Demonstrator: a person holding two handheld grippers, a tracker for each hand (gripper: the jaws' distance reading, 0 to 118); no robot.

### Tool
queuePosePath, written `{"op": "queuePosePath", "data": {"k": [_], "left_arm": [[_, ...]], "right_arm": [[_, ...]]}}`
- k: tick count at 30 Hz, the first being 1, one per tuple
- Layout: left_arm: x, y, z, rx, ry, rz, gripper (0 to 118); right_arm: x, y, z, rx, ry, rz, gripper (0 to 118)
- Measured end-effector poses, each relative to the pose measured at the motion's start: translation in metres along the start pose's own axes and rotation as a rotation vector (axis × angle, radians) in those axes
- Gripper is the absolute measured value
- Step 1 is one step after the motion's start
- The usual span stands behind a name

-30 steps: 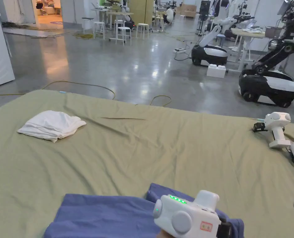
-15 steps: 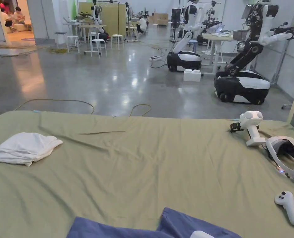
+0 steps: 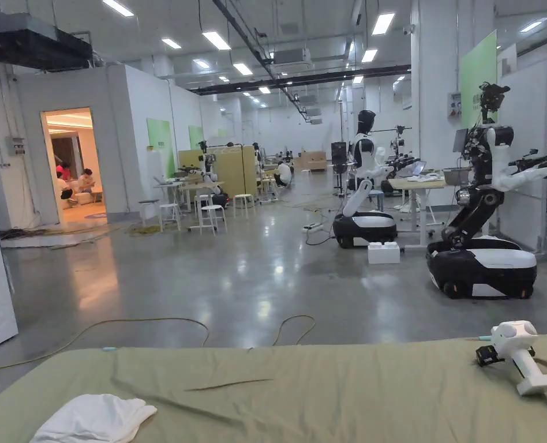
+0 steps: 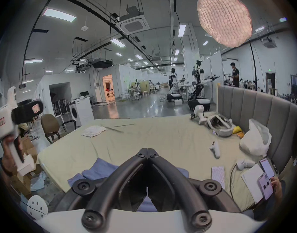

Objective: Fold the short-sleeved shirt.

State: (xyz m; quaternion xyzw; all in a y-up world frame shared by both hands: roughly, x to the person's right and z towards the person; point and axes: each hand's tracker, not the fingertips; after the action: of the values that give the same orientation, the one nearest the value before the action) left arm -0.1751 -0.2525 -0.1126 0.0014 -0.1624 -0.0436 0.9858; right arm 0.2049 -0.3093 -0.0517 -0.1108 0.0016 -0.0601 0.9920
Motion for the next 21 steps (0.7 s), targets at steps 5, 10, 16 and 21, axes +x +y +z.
{"op": "queuePosePath", "data": {"k": [5, 10, 16, 21], "left_arm": [[-0.029, -0.007, 0.047, 0.010, 0.126, 0.123, 4], [-0.029, -0.008, 0.075, -0.056, 0.207, -0.022, 0], [-0.025, -0.008, 0.079, -0.024, 0.204, 0.023, 0], [-0.024, -0.006, 0.075, -0.036, 0.185, 0.035, 0]], "right_arm": [[-0.006, 0.009, 0.018, 0.066, 0.018, -0.008, 0], [-0.002, 0.015, 0.028, 0.093, -0.010, 0.027, 0], [-0.005, 0.024, 0.024, 0.112, -0.056, 0.053, 0], [-0.012, 0.024, 0.024, 0.110, -0.075, 0.090, 0]]}}
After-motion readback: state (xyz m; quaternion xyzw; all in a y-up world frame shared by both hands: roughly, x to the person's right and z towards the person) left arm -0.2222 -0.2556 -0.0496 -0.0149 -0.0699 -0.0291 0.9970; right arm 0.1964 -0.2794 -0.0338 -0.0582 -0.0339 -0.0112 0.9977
